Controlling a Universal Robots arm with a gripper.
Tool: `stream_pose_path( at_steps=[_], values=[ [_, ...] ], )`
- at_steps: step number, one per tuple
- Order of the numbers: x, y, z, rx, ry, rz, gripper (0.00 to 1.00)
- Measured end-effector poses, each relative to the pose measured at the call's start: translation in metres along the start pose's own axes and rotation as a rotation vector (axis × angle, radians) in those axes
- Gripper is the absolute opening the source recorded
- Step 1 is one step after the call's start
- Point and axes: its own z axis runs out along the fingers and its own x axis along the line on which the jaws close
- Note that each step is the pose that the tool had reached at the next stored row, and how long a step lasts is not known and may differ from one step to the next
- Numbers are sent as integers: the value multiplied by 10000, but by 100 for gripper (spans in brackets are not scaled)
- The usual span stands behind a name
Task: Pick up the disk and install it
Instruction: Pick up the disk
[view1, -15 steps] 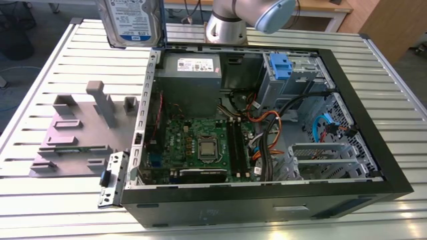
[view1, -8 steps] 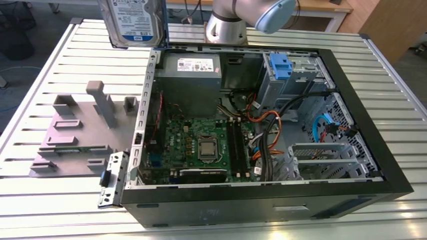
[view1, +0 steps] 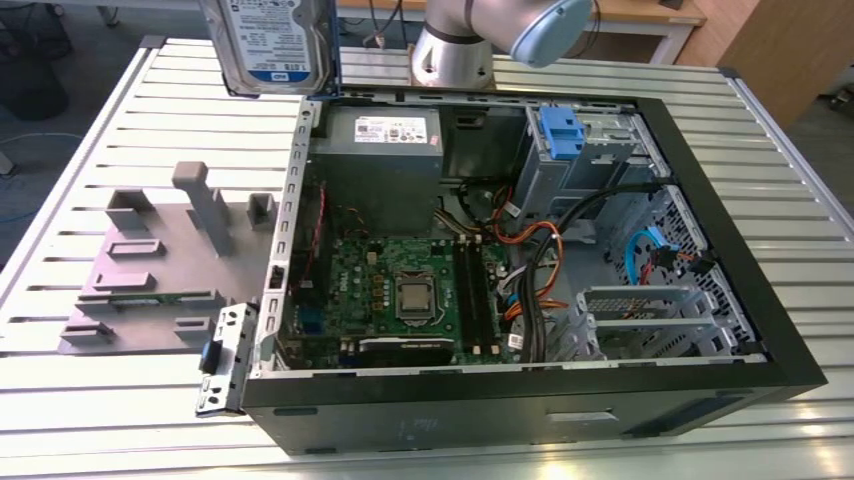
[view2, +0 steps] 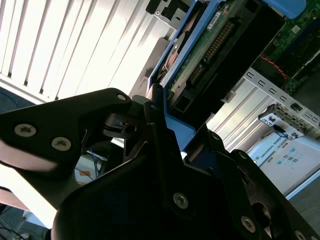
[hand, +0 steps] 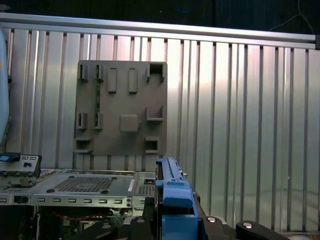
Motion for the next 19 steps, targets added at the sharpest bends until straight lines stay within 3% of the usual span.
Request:
stream_pose_path(
  at_steps=[19],
  values=[
    [2,-87,-2,0,1,0,37]
  ],
)
